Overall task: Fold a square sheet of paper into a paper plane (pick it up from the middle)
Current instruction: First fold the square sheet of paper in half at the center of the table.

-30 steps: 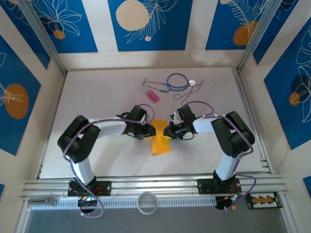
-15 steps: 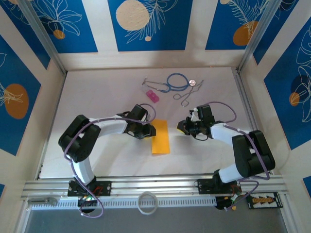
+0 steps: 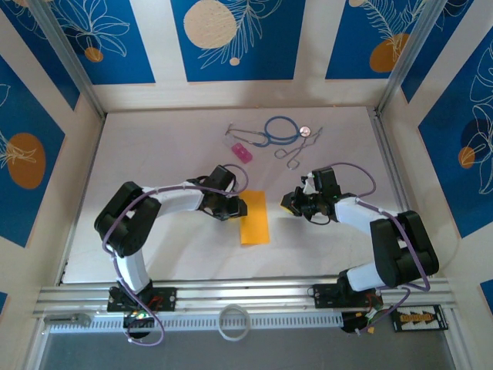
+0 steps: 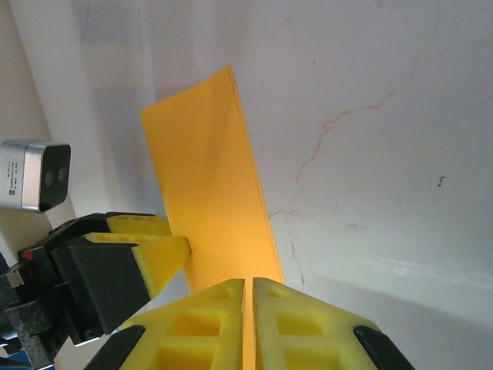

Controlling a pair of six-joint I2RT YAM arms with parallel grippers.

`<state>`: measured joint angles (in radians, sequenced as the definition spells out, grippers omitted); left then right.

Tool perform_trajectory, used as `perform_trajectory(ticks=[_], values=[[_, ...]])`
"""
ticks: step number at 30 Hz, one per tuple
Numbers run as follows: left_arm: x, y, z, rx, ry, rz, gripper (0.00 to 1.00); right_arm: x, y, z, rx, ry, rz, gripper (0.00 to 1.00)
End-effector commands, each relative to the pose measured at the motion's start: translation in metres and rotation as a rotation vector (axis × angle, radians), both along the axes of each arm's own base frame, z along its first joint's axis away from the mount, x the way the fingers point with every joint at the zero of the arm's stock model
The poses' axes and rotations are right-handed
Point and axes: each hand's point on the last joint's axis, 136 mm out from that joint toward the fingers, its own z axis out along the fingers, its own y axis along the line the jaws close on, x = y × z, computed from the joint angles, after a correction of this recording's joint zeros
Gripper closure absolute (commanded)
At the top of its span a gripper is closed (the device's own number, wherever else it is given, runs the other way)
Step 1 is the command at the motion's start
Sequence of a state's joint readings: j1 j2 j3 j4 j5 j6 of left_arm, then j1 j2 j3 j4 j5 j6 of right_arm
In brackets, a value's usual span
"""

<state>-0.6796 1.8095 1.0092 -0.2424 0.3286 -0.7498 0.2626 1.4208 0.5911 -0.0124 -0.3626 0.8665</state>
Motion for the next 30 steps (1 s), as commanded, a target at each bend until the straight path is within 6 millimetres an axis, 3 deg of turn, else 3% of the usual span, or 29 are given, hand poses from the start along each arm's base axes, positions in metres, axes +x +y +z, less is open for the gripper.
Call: perform_trajectory(ticks=[1,30], values=[[-0.007,0.013,-0.021,0.096,0.031,0.005,0.63,-0.005,0.004,0.001,0.015,0.014,0.007,0.88],[-0.009,0.013,-0.029,0.107,0.039,-0.028,0.60,-0.007,0.020,-0.004,-0.003,0.028,0.078,0.89]])
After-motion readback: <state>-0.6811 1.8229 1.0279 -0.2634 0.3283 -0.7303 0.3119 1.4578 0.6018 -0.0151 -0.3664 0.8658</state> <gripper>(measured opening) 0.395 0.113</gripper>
